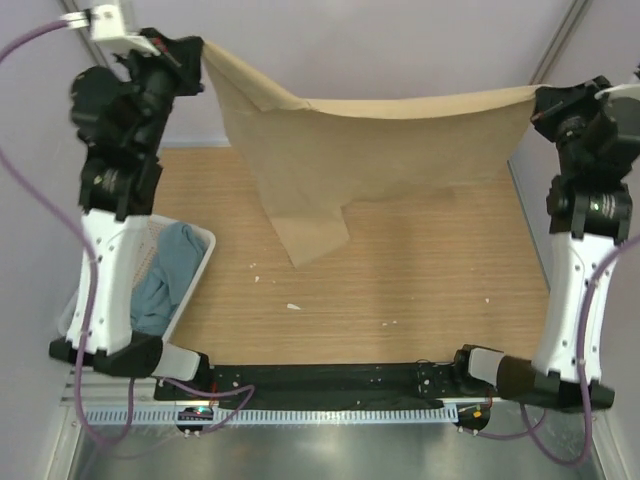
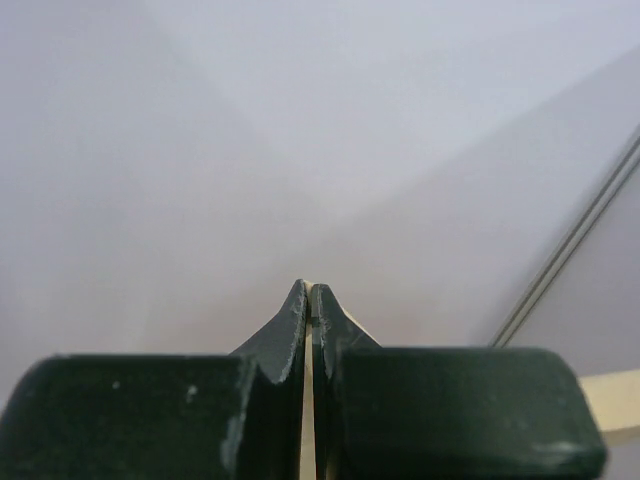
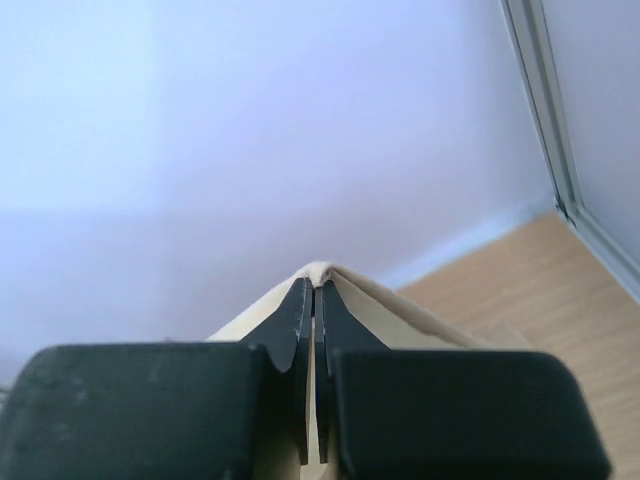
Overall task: Fold and stack the t-shirts
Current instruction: Flatten the tshirt out
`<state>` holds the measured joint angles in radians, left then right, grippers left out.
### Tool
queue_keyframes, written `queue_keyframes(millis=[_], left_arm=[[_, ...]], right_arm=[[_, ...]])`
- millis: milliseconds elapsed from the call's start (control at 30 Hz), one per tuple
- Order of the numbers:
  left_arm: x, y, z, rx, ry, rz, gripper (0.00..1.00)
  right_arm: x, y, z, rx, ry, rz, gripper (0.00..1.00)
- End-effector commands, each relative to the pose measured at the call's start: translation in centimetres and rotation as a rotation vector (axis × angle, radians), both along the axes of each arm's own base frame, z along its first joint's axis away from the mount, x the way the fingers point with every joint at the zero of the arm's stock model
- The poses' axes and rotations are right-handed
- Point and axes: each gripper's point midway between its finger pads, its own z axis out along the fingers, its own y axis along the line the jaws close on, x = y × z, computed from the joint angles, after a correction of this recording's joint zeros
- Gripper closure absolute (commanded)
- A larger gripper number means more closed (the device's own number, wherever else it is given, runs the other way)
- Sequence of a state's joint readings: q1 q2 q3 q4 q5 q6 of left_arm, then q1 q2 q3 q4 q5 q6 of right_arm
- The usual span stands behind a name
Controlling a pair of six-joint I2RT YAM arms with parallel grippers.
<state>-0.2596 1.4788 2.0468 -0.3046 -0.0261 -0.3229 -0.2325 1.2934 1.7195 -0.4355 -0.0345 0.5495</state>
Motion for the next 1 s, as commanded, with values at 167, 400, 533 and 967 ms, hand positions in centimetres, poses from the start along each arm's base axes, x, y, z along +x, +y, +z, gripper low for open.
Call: queue_keyframes(millis=[167, 400, 533, 967], left_arm=[[-15.9, 5.4, 12.7, -0.008, -0.378, 0.083, 1.00], [-24.2, 6.1, 16.3, -0.030, -0.523, 0.029, 1.00], [-25.8, 7.0, 16.6, -0.018, -0.551, 0.051, 1.00], [-8.1, 0.6, 0.3, 0.316, -0.171, 0.152, 1.00]], right_arm=[[-12.3, 5.6, 9.1, -0.139, -0.286, 0.114, 0.99], [-21.5, 7.3, 14.9, -0.213, -0.496, 0.118, 0.99], [-21.7, 7.8, 14.9, -0.189, -0.497, 0.143, 0.99], [-4.2, 7.7, -2.6, -0.038, -0.103, 0.268, 0.99]])
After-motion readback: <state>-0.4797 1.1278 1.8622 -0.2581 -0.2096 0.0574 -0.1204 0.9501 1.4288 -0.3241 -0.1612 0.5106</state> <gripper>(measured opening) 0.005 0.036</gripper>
